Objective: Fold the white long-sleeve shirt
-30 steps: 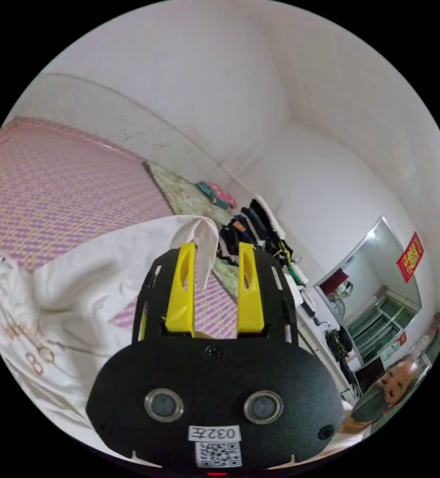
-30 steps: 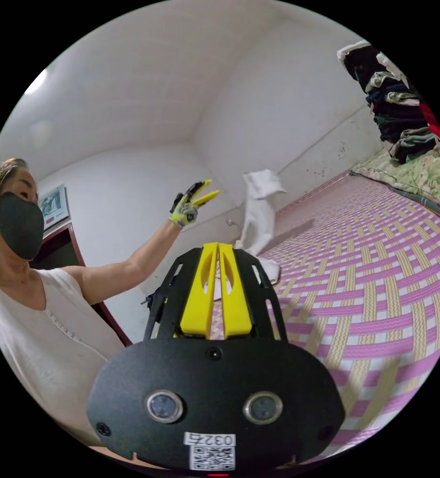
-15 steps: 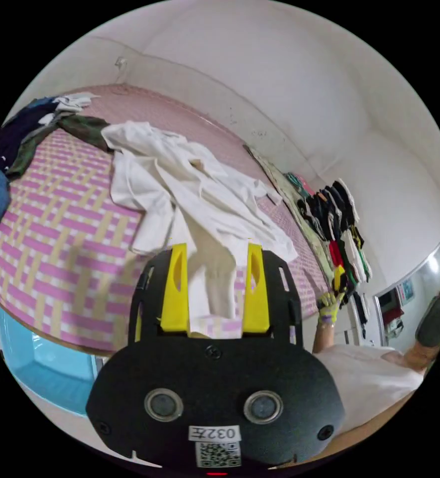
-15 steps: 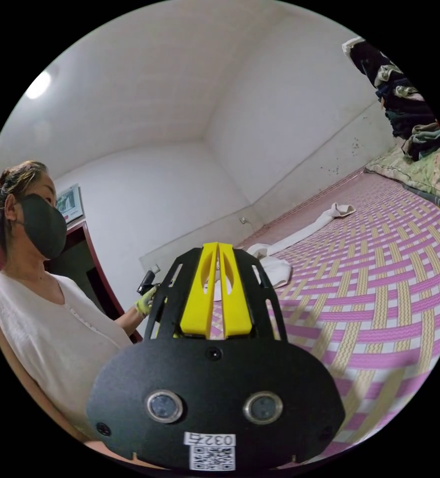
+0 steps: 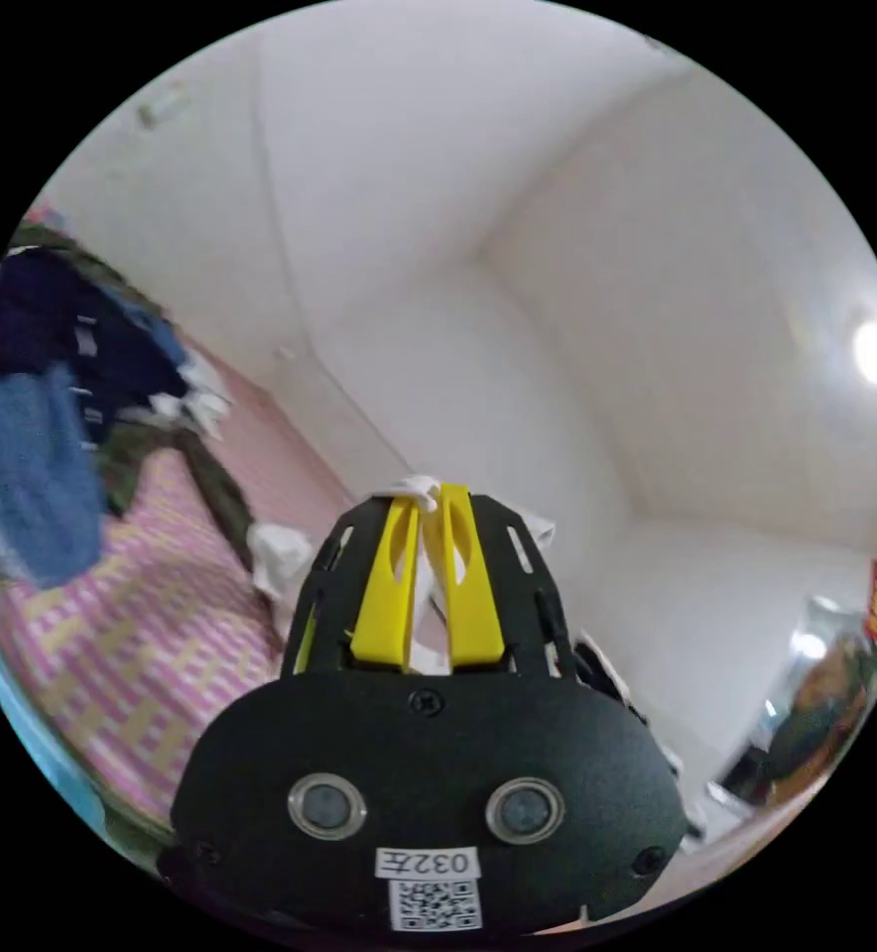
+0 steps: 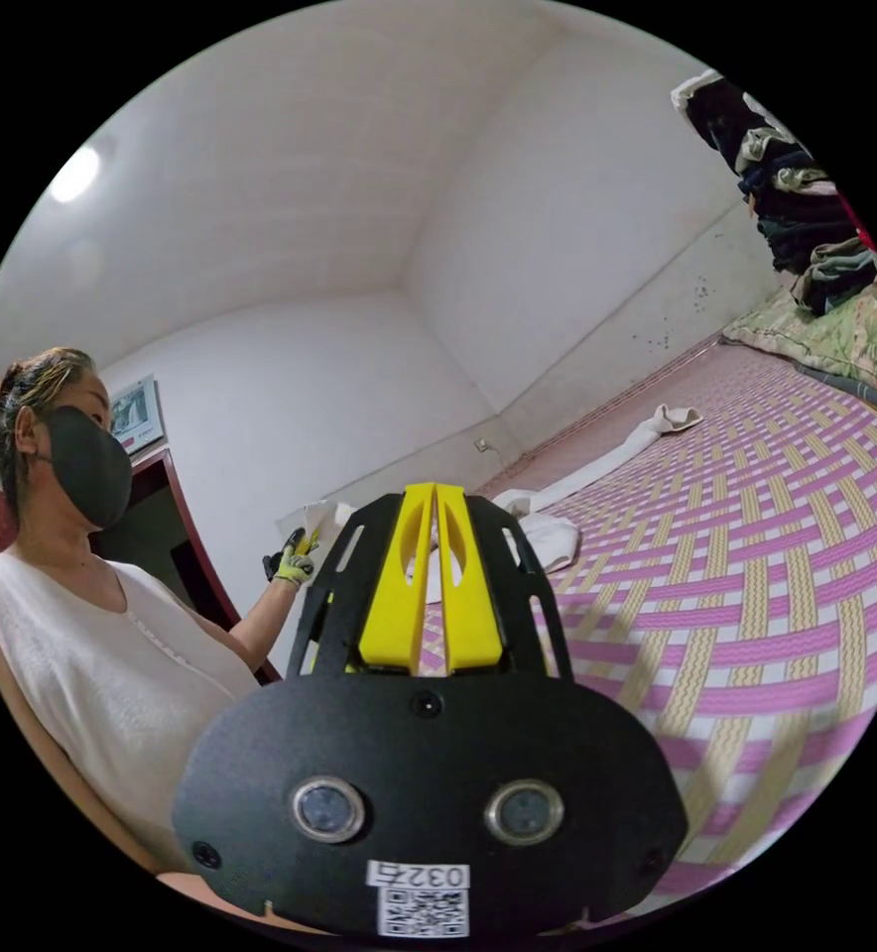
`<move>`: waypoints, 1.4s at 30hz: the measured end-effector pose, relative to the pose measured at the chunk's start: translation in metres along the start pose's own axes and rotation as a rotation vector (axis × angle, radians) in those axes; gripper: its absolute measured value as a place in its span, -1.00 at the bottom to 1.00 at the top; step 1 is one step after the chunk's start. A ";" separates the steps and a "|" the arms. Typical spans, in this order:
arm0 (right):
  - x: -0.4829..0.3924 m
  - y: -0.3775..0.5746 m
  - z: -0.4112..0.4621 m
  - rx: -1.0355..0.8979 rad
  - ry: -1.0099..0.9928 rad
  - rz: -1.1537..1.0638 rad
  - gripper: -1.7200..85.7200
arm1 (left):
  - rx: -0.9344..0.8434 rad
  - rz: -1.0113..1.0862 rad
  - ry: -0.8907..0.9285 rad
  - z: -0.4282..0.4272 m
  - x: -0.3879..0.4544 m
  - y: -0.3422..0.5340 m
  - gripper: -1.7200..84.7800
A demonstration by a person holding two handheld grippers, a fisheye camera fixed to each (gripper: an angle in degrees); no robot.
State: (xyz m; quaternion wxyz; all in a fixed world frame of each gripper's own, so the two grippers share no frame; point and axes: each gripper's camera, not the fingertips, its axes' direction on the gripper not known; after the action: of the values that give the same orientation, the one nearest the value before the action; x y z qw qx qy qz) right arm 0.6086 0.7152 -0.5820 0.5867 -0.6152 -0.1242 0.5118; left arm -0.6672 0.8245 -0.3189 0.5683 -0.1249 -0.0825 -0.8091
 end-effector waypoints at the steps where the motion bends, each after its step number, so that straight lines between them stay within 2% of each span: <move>1: -0.001 -0.002 0.003 -0.007 0.000 0.002 -0.98 | -0.042 -0.044 -0.015 -0.002 -0.022 0.000 -0.91; 2: -0.001 -0.003 0.004 -0.012 -0.001 0.005 -0.98 | -0.081 -0.063 -0.011 0.001 -0.030 0.003 -0.91; 7: 0.006 -0.027 0.043 -0.188 0.007 0.054 -0.94 | -0.627 -0.095 -0.096 0.085 -0.059 0.094 -0.73; 10: 0.016 -0.044 0.071 -0.297 0.024 0.117 -0.88 | -0.755 0.011 -0.112 0.121 -0.037 0.134 -0.69; 12: 0.017 -0.052 0.081 -0.312 0.011 0.132 -0.87 | -0.740 0.084 -0.150 0.130 -0.018 0.142 -0.69; 14: 0.016 -0.056 0.085 -0.310 0.017 0.136 -0.87 | -0.620 0.136 -0.159 0.121 0.001 0.136 -0.69; 16: 0.015 -0.057 0.085 -0.300 0.038 0.142 -0.87 | -0.364 0.089 -0.290 0.084 0.003 0.112 -0.71; 18: 0.016 -0.056 0.084 -0.293 0.052 0.155 -0.87 | -0.213 0.076 -0.358 0.057 0.000 0.099 -0.74; 22: 0.015 -0.062 0.086 -0.247 0.031 0.155 -0.87 | -0.324 0.124 -0.359 0.073 0.007 0.102 -0.74; 24: 0.013 -0.066 0.092 -0.251 0.028 0.149 -0.87 | -0.223 0.100 -0.416 0.054 0.007 0.096 -0.75; 25: 0.012 -0.069 0.097 -0.257 0.033 0.143 -0.87 | -0.177 0.127 -0.366 0.042 0.011 0.091 -0.76; 26: 0.011 -0.071 0.099 -0.260 0.040 0.141 -0.87 | -0.191 0.155 -0.313 0.042 0.015 0.089 -0.76; 27: 0.011 -0.075 0.105 -0.269 0.045 0.140 -0.87 | -0.289 0.190 -0.207 0.056 0.019 0.087 -0.76; 29: 0.014 -0.083 0.116 -0.293 0.050 0.147 -0.87 | -0.491 0.169 -0.137 0.095 0.018 0.098 -0.73; 30: 0.017 -0.089 0.124 -0.312 0.055 0.154 -0.86 | -0.647 0.167 -0.108 0.126 0.016 0.114 -0.69; 31: 0.022 -0.097 0.134 -0.336 0.075 0.174 -0.86 | -0.772 0.156 -0.130 0.153 0.011 0.131 -0.66; 35: 0.046 -0.126 0.171 -0.492 0.190 0.263 -0.84 | -0.855 0.160 -0.136 0.192 0.010 0.156 -0.63; 37: 0.061 -0.145 0.195 -0.593 0.257 0.276 -0.81 | -0.898 0.181 -0.201 0.214 0.008 0.160 -0.63; 42: 0.096 -0.168 0.242 -0.774 0.301 0.330 -0.75 | -0.937 0.197 -0.244 0.237 0.003 0.153 -0.67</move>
State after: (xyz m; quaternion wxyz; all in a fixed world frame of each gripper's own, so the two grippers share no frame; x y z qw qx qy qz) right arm 0.5388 0.9791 -0.4344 0.2353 -0.8686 -0.1201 0.4192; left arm -0.4987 0.8351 -0.0930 0.5109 -0.4681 0.2366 -0.6811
